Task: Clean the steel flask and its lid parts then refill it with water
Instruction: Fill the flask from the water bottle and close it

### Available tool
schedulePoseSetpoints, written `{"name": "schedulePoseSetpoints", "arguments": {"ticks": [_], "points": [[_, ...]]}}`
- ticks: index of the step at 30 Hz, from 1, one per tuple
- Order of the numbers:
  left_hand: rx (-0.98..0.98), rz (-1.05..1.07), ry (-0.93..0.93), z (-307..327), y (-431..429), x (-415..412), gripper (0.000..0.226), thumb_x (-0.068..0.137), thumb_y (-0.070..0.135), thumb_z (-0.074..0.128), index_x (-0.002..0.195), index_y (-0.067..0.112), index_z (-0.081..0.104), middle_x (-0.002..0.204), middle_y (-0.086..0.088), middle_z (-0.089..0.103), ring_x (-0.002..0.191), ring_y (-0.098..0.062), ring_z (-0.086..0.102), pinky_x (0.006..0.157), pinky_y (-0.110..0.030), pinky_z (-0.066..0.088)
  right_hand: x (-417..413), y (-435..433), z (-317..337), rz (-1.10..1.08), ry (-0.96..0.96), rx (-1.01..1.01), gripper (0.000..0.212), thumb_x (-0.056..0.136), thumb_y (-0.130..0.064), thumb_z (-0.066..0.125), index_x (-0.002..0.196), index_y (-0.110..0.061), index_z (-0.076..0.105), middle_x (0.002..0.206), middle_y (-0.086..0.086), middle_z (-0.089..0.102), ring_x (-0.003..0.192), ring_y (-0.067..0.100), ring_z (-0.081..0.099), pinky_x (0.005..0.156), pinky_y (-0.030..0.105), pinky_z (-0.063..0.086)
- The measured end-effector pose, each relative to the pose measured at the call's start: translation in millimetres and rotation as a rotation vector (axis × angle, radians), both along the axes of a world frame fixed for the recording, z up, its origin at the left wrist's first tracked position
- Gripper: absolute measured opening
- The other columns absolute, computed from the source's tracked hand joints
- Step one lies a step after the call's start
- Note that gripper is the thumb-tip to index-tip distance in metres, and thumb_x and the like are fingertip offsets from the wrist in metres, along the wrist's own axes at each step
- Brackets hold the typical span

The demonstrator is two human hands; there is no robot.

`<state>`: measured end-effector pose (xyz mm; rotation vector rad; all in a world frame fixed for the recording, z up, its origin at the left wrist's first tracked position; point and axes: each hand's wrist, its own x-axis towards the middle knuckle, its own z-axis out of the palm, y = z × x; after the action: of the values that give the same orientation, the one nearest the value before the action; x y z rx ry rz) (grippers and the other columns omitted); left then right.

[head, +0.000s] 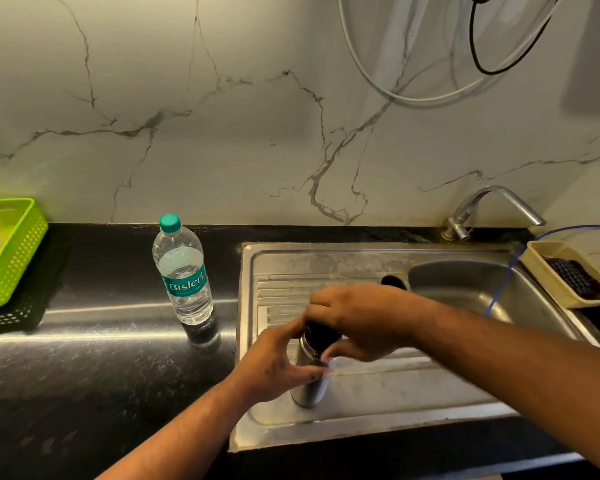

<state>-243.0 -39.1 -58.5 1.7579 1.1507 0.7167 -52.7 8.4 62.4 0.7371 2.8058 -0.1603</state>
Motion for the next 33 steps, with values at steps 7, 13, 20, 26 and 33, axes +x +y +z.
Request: {"name": "schedulePoseSetpoints", "arguments": {"ticks": [7, 13, 20, 26, 33], "points": [[-0.027, 0.004, 0.004, -1, -2, 0, 0.071, 0.072, 0.048, 0.088, 0.132, 0.053, 0.050, 0.126, 0.032, 0.063, 0.121, 0.011, 0.054, 0.102, -0.015, 0.041, -8, -8, -30, -0.233, 0.101, 0.261, 0.068, 0.084, -0.085, 0.047, 0.101, -0.019, 0.054, 0.076, -0.005, 0.058, 0.060, 0.012, 0.054, 0.052, 0.022, 0.042], [-0.044, -0.097, 0.014, -4, 2, -3, 0.068, 0.074, 0.043, 0.088, 0.133, 0.040, 0.054, 0.124, 0.022, 0.065, 0.120, -0.001, 0.059, 0.102, -0.022, 0.049, 2, 11, -28, 0.302, 0.018, 0.190, 0.063, 0.096, -0.068, 0.046, 0.141, -0.023, 0.047, 0.118, 0.002, 0.062, 0.096, 0.015, 0.055, 0.068, 0.028, 0.054], [-0.090, 0.133, -0.102, -7, -12, 35, 0.024, 0.069, 0.018, 0.077, 0.081, 0.033, 0.062, 0.076, 0.006, 0.070, 0.069, -0.015, 0.068, 0.060, -0.041, 0.059, -6, 0, -44, 0.237, 0.148, 0.360, 0.043, 0.103, -0.052, 0.033, 0.112, -0.022, 0.062, 0.084, 0.000, 0.066, 0.065, 0.016, 0.053, 0.058, 0.033, 0.043], [-0.091, 0.172, -0.042, -11, -17, 36, 0.055, 0.065, 0.028, 0.089, 0.107, 0.034, 0.055, 0.090, 0.008, 0.070, 0.084, -0.005, 0.069, 0.072, -0.030, 0.062, -14, -37, -62, -0.300, 0.325, 0.407, 0.036, 0.099, -0.052, 0.041, 0.096, -0.023, 0.061, 0.059, -0.003, 0.053, 0.048, 0.016, 0.045, 0.051, 0.035, 0.049], [-0.146, 0.022, -0.021, 0, -5, 22, 0.039, 0.067, 0.022, 0.086, 0.097, 0.031, 0.063, 0.085, 0.006, 0.070, 0.081, -0.011, 0.069, 0.072, -0.033, 0.061, 1, -1, -48, 0.151, 0.202, 0.315, 0.046, 0.097, -0.058, 0.042, 0.103, -0.021, 0.068, 0.081, -0.002, 0.065, 0.069, 0.014, 0.051, 0.063, 0.028, 0.041]]}}
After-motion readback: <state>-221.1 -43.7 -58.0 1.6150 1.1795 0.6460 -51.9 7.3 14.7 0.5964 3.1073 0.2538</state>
